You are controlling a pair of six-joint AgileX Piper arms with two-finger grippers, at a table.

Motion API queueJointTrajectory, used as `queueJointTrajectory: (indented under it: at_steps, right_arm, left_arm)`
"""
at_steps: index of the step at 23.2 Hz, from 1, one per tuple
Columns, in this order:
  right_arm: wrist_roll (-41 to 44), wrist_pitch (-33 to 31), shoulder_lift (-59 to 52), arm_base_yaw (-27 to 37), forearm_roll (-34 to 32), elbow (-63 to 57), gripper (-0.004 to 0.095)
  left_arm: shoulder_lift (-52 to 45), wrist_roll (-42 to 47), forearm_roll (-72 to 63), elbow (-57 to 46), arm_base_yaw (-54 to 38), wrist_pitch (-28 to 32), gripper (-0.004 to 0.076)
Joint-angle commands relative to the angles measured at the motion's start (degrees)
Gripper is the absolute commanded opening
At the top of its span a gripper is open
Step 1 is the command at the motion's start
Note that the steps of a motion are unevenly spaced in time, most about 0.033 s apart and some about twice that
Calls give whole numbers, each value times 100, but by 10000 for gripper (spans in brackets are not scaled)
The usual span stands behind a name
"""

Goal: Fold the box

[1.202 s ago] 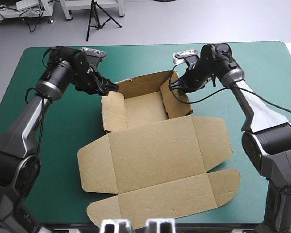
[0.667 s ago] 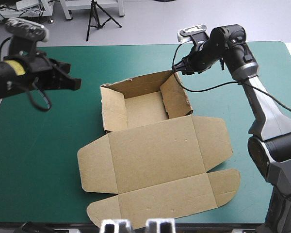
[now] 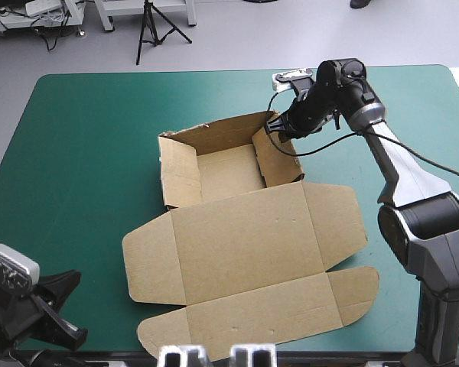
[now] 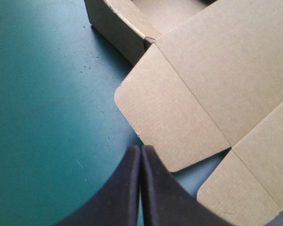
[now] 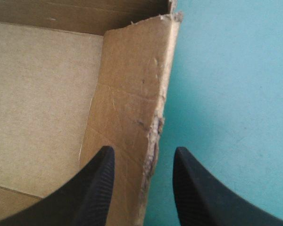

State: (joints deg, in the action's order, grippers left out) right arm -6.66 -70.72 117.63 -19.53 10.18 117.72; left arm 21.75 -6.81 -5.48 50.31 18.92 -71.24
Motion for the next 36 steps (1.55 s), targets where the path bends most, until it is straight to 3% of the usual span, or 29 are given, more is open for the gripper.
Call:
queueJointTrajectory:
  at_steps: [1, 4, 6, 7, 13, 22, 24, 29, 36]
  right_arm:
    - [-37, -123, -61, 4, 251, 112, 374]
    - [-37, -123, 23, 4, 381, 112, 292]
    - [-27, -123, 36, 4, 394, 112, 37]
    - [65, -123, 24, 4, 394, 112, -8]
    - [211, -123, -409, 268, -176, 112, -13]
    - [86, -133, -1138, 2970, -652, 112, -13]
    - [10, -133, -1111, 3314, -652, 112, -13]
    - [-12, -124, -924, 3746, -771, 93, -13]
    - [-12, -124, -410, 3825, -945, -284, -13]
  left_arm:
    - [-364, 25, -115, -323, 25, 433, -8]
    - [-559, 25, -92, -561, 25, 433, -8]
    - [-584, 25, -92, -683, 25, 419, -8]
    - [-584, 25, -79, -696, 25, 482, -8]
    - [-584, 25, 307, -696, 25, 522, -8]
    - [-584, 25, 478, -705, 25, 522, -8]
    - [-584, 25, 548, -705, 25, 522, -8]
    - [-584, 25, 548, -705, 25, 522, -8]
    - [-584, 177, 518, -705, 25, 522, -8]
